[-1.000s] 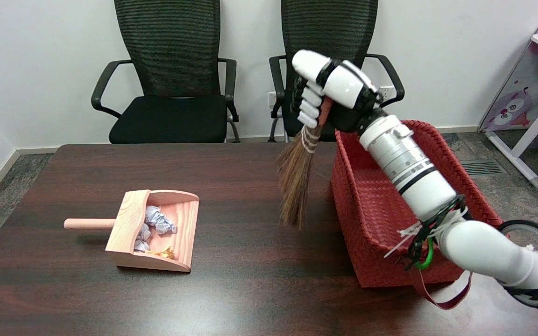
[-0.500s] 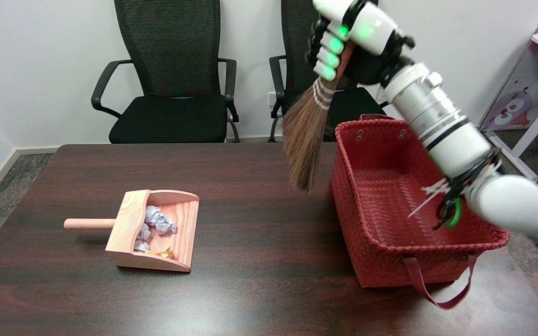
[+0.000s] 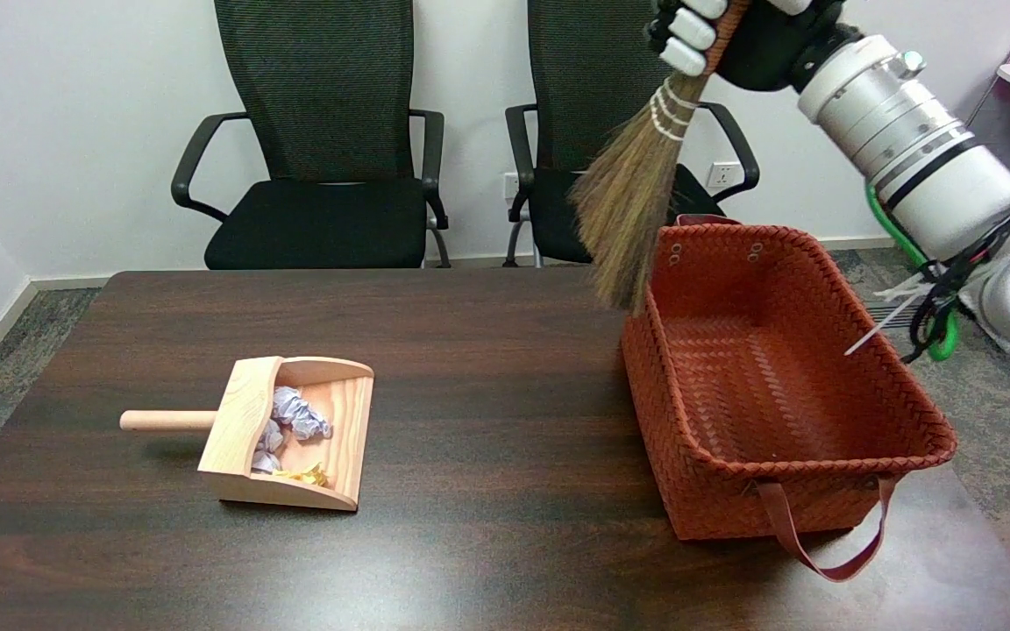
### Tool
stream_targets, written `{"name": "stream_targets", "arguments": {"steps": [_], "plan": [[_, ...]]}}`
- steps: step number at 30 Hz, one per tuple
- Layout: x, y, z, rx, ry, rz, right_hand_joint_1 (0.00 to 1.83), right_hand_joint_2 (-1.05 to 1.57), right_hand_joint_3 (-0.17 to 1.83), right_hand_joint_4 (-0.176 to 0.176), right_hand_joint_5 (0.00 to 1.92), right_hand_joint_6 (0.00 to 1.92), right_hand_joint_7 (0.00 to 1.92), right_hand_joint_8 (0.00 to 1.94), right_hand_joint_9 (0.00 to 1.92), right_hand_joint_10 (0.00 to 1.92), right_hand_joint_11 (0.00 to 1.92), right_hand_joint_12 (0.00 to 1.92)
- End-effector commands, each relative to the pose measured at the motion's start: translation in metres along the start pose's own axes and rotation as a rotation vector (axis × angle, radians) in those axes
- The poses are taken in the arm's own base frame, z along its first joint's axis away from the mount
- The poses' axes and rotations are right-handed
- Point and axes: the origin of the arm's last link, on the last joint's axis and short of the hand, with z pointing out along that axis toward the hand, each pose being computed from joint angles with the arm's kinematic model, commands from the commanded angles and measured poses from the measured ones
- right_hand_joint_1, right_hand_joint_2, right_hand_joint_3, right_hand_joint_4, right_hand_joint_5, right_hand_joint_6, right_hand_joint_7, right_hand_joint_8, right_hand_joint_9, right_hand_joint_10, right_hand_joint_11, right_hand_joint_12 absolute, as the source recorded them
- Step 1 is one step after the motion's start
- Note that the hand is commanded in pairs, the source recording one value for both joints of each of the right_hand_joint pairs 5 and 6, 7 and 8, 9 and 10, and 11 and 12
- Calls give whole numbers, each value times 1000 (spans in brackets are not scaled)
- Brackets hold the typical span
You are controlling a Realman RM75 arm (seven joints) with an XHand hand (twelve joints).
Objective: Place the broom in the basket.
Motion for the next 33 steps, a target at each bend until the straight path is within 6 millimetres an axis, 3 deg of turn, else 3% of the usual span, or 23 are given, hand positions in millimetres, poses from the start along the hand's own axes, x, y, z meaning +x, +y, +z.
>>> {"name": "stream_targets", "arguments": {"steps": [1,10,18,24,33], "plan": [[66,-12,-5,-58,182,1,1039,1571,626,19,1920,1920,1920,1920,1920,1920,1920,1920],[86,10,-17,-118,245,10,1038,1571,508,16,1920,1920,1920,1920,1920,1920,1920,1920],[85,37,-28,-200,217,-61,1020,1571,346,11,1920,1920,1920,1920,1920,1920,1920,1920],[74,39,-30,-171,123,-121,1010,1571,299,8,1920,1920,1920,1920,1920,1920,1920,1920],[71,33,-40,-26,-44,-27,1003,1571,332,3,1920,1920,1920,1920,1920,1920,1920,1920]]}}
